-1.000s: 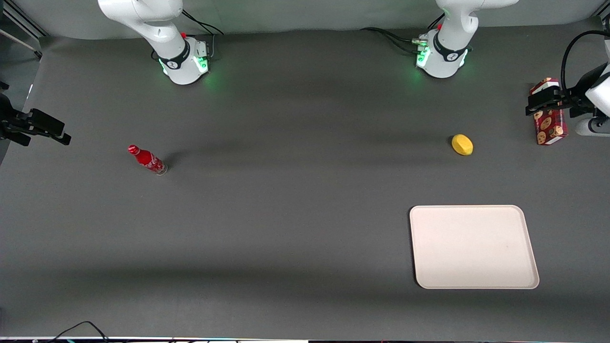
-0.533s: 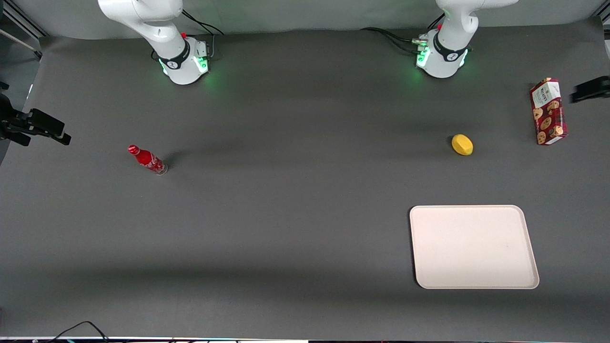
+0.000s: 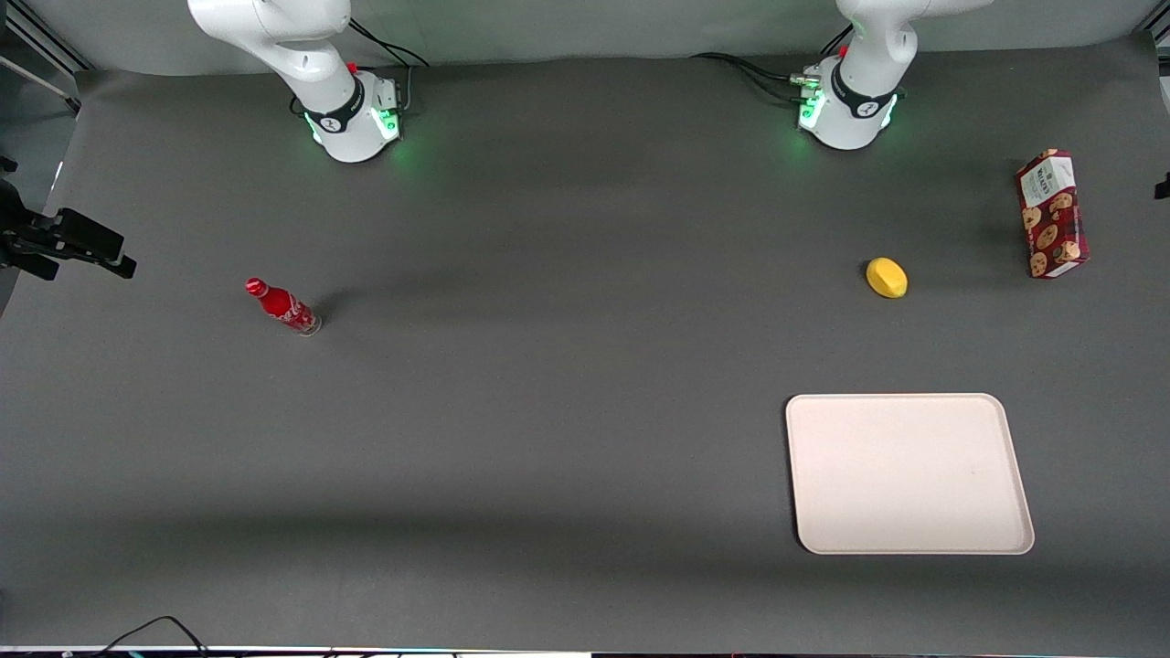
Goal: Place red cookie box on tray
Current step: 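Move the left gripper down to the red plaid shortbread box, then close the left gripper around the shortbread box, then lift the box and carry it over the white tray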
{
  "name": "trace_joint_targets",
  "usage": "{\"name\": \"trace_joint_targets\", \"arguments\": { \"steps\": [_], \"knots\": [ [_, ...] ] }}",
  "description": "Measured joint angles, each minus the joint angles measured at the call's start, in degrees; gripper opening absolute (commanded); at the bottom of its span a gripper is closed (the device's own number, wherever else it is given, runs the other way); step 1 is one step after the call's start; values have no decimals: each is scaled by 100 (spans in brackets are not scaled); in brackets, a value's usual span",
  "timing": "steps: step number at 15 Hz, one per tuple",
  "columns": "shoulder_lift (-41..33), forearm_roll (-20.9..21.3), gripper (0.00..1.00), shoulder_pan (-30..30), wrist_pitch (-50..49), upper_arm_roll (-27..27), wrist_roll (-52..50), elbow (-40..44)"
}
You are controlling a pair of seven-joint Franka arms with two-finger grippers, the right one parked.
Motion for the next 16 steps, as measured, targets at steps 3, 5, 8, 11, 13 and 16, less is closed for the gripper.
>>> {"name": "trace_joint_targets", "arguments": {
  "steps": [3, 5, 8, 11, 13, 16],
  "knots": [
    [136, 7, 100, 78, 1566, 651, 646, -1254],
    [233, 9, 100, 136, 2502, 892, 821, -1958],
    [316, 10, 100, 153, 3673, 1097, 950, -2800],
    [605, 1, 52, 270, 4587, 1176, 1174, -3254],
    [804, -47, 0, 374, 4949, 1178, 1243, -3351],
    [1023, -300, 0, 408, 5154, 1176, 1301, -3426]
  ]
}}
